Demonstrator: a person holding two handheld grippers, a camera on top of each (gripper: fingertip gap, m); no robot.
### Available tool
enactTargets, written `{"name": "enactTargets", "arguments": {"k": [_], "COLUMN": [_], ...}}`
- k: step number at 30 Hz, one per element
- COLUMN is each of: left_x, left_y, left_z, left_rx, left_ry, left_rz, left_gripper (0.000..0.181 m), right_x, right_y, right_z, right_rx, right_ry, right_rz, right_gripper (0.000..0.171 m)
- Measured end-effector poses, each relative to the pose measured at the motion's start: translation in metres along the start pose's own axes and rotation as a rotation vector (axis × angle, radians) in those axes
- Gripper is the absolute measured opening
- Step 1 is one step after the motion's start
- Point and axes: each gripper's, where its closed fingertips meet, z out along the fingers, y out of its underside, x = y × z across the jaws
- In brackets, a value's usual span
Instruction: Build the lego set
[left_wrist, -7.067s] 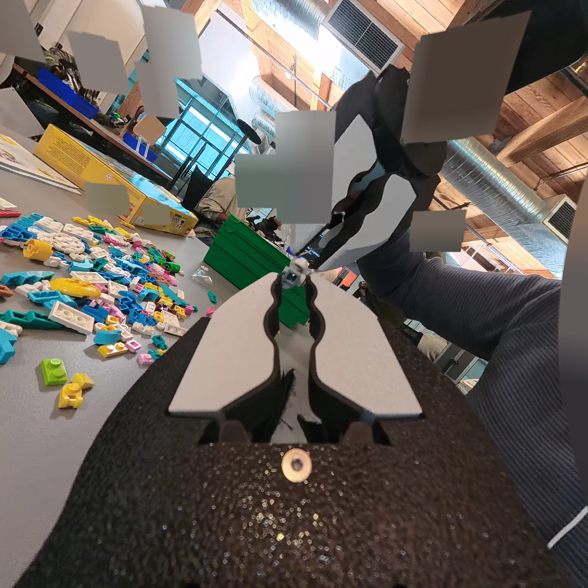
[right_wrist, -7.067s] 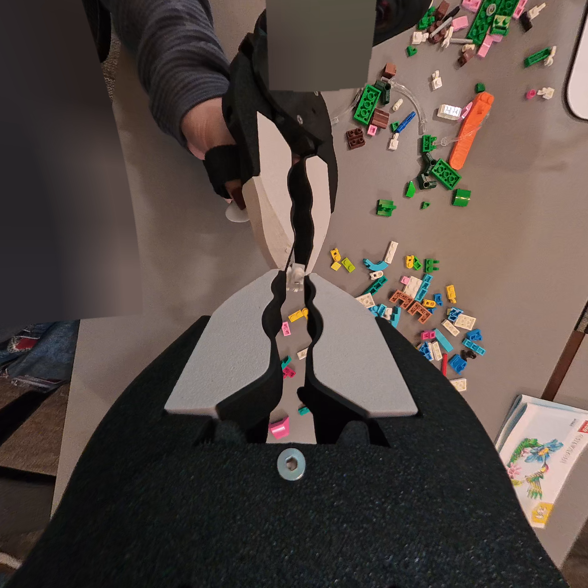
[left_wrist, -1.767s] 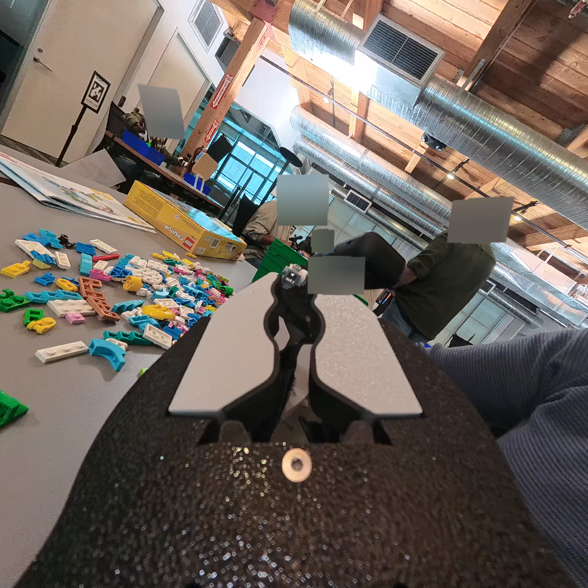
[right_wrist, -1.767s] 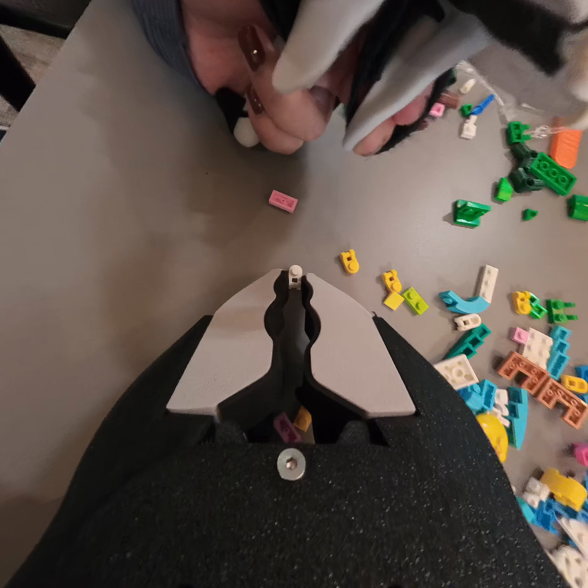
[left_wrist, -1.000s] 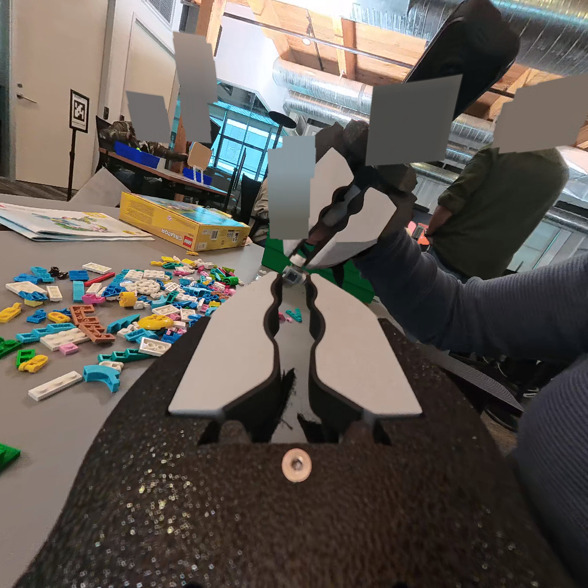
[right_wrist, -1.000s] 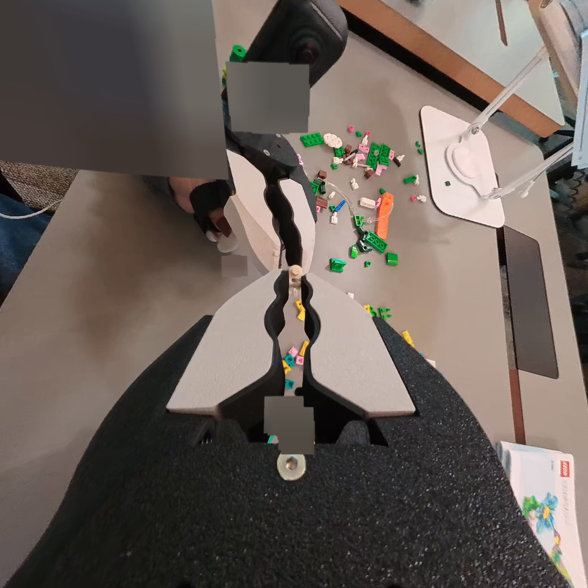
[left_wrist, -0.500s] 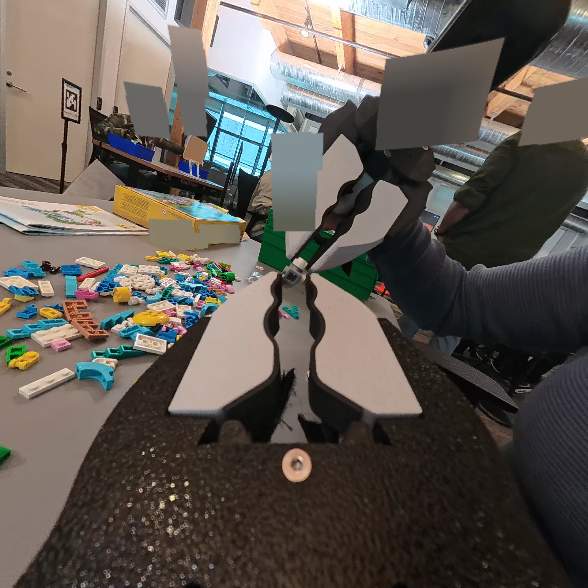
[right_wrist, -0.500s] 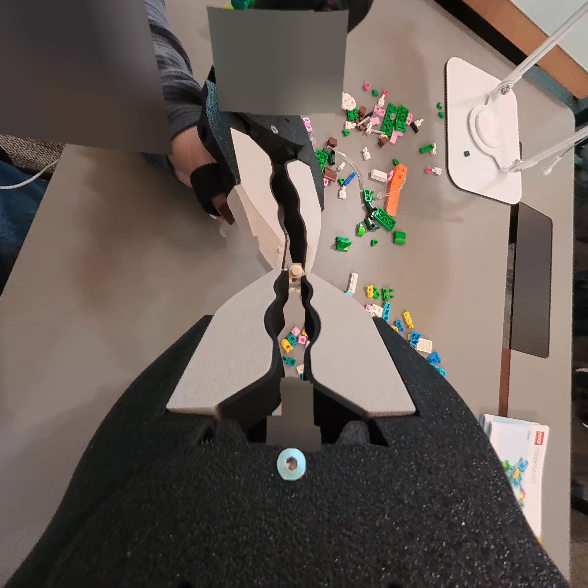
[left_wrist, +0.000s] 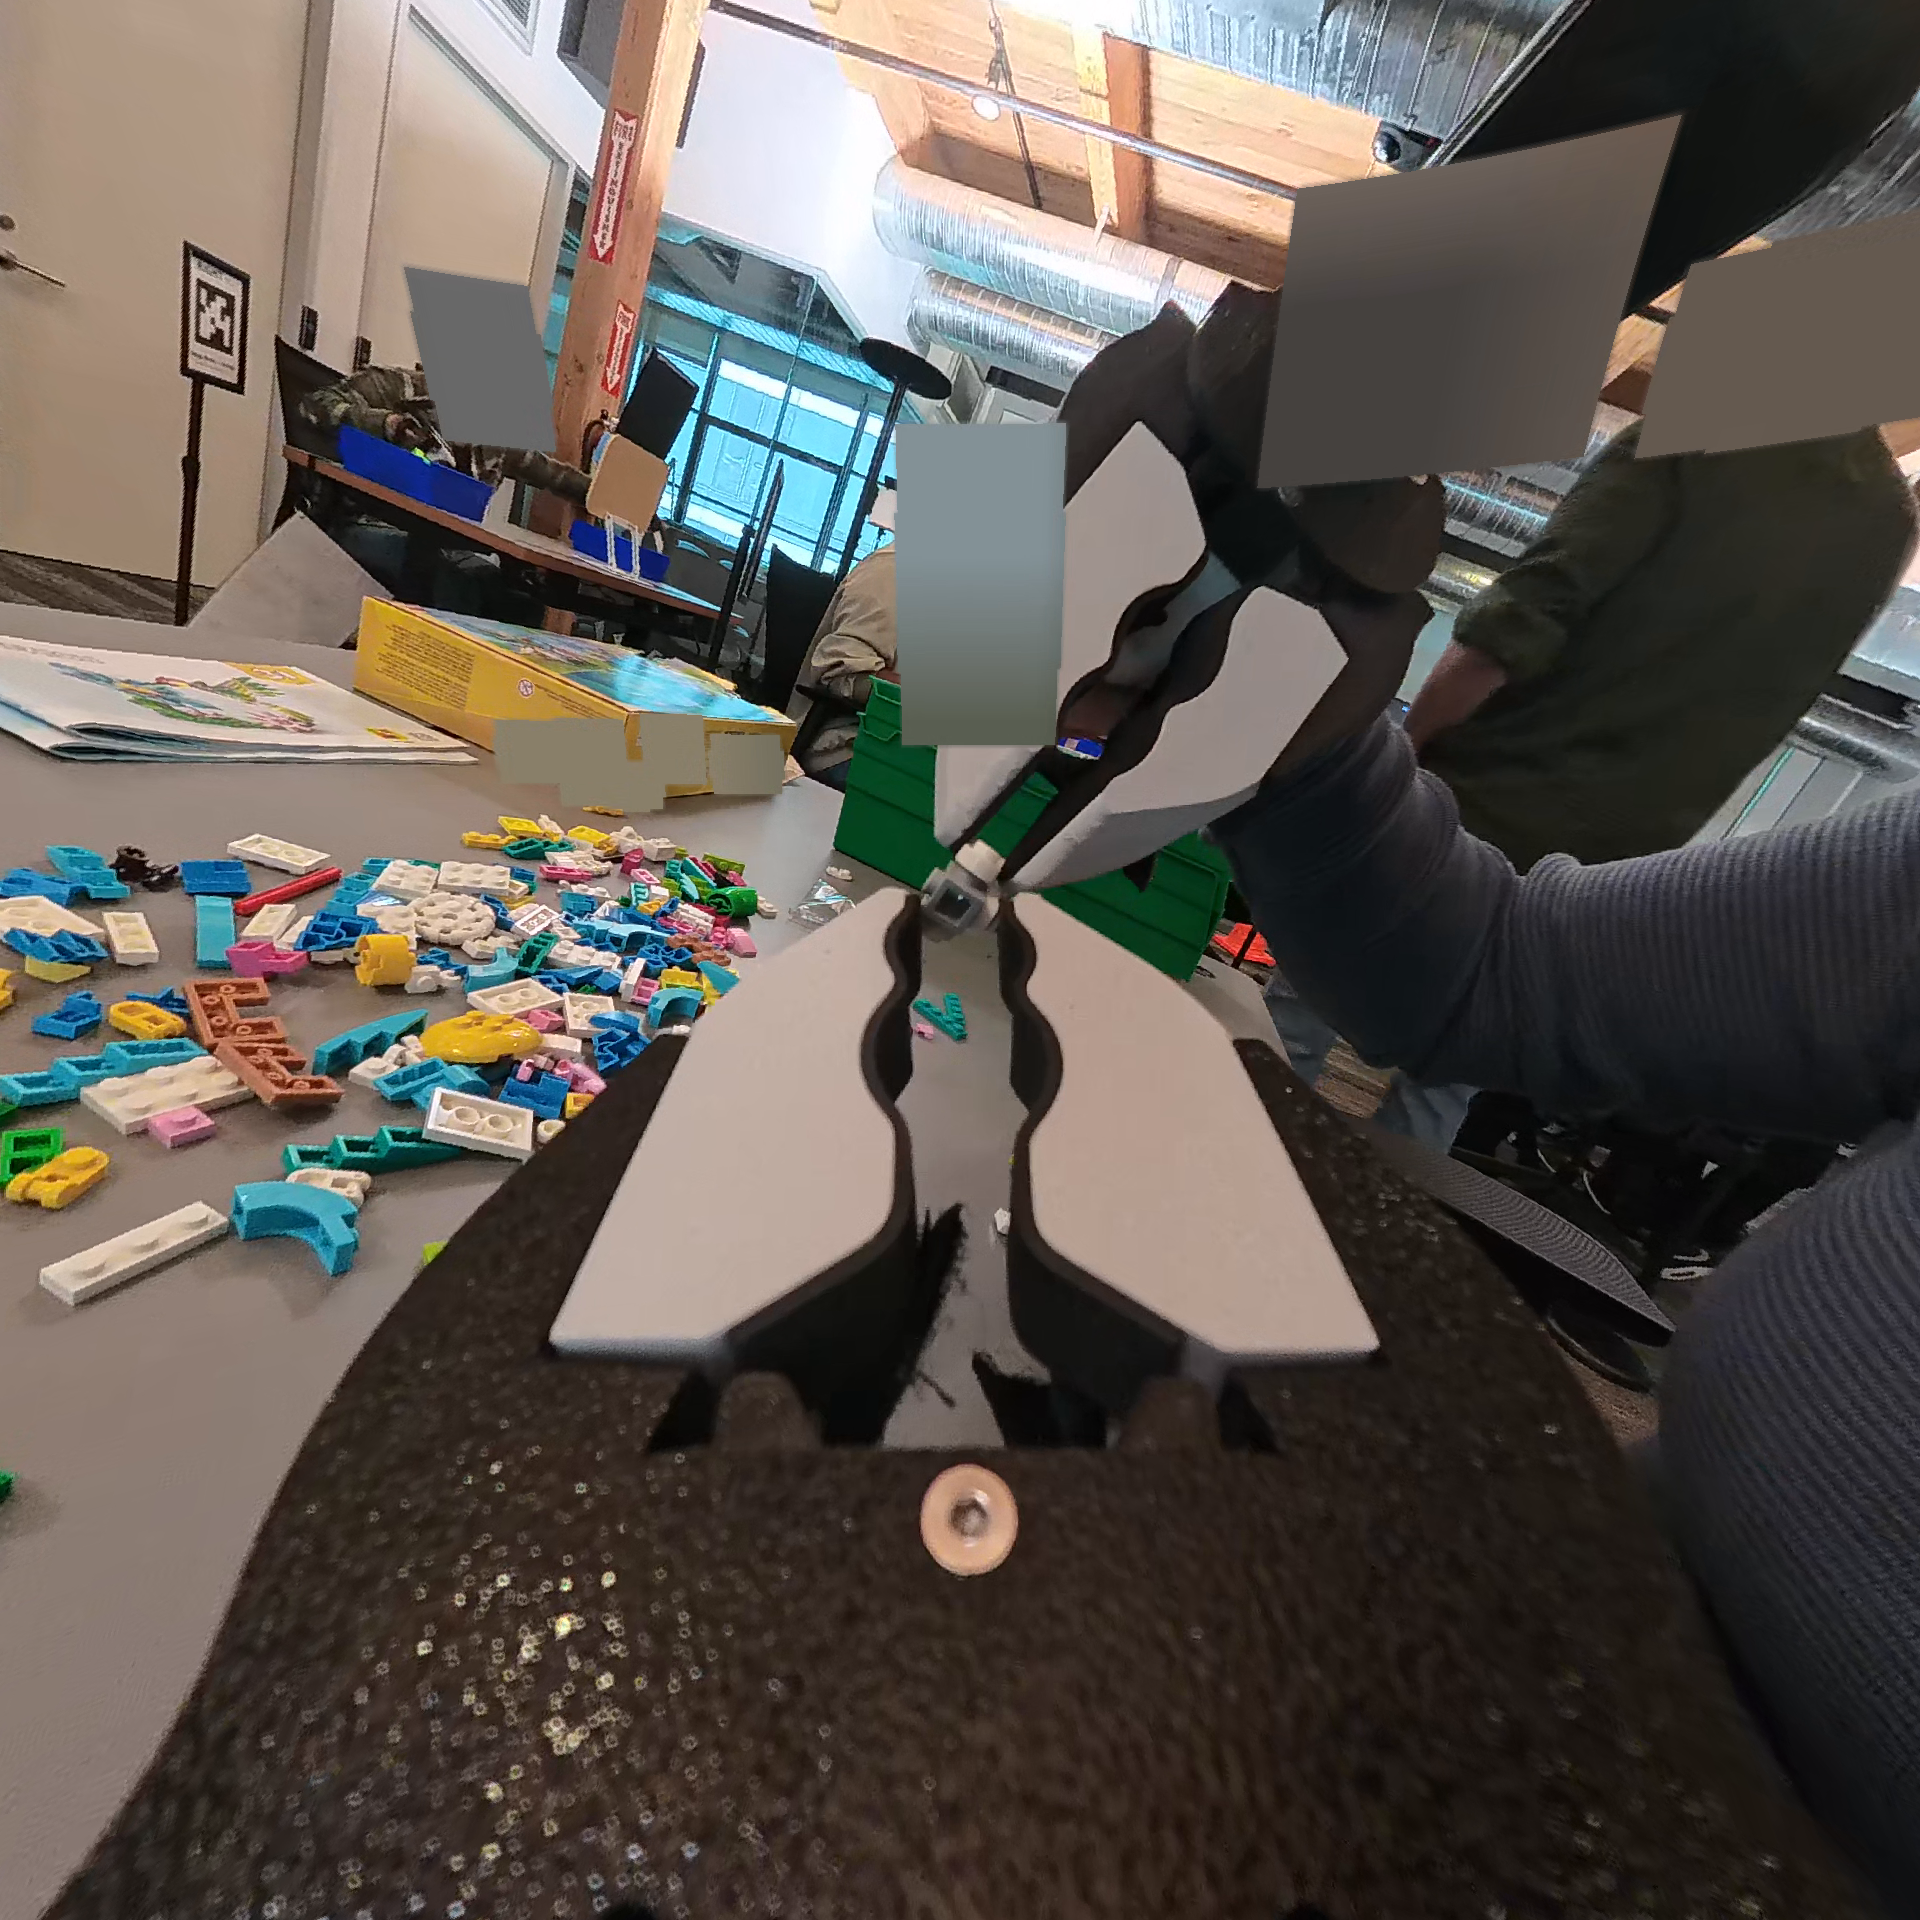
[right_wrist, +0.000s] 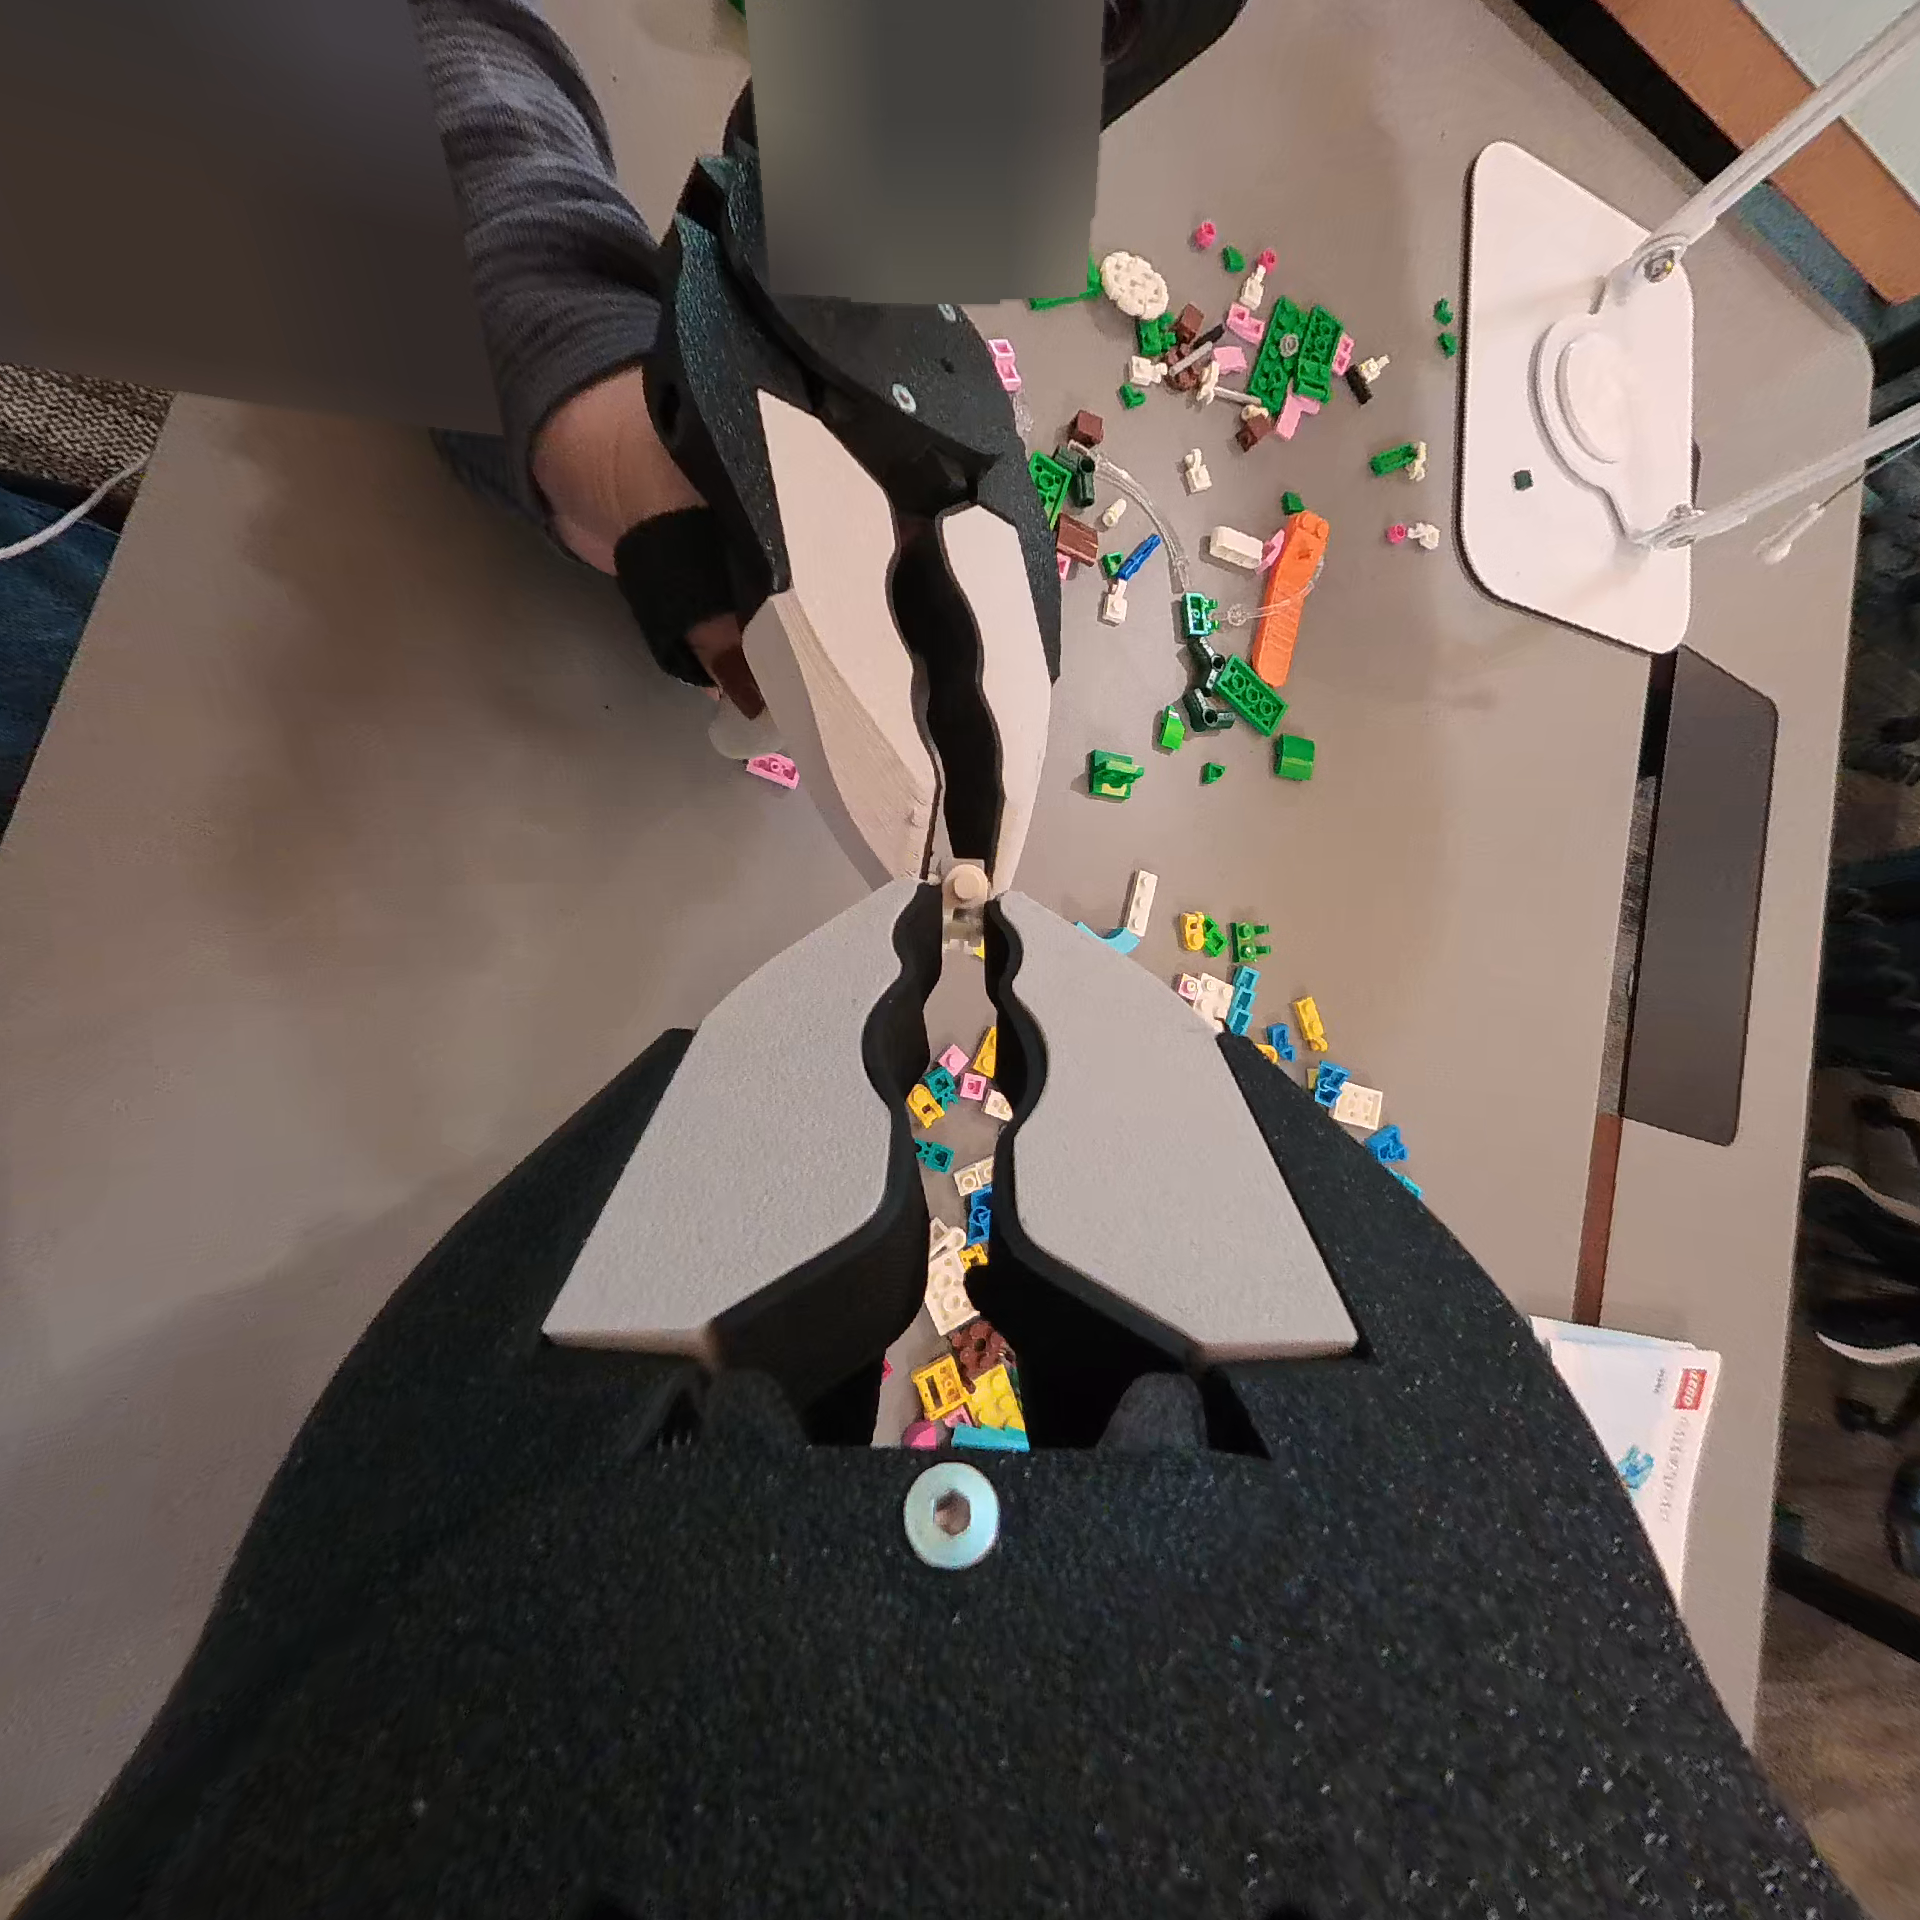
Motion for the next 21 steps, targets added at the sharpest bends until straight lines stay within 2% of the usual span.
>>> {"name": "enactTargets", "arguments": {"k": [1, 21], "left_x": [-0.0002, 0.0002], "left_y": [0.0001, -0.001], "left_z": [0.0, -0.0005], "left_rx": [0.0, 0.008], "left_ry": [0.0, 0.012], "left_rz": [-0.001, -0.018], "left_gripper": [0.014, 0.014], "right_x": [0.0, 0.0006], "right_y": [0.0, -0.0011], "right_z": [0.0001, 0.0002], "right_rx": [-0.002, 0.003], "right_ry": [0.001, 0.013], "right_rz": [0.0, -0.003], "right_gripper": [0.008, 0.008]}}
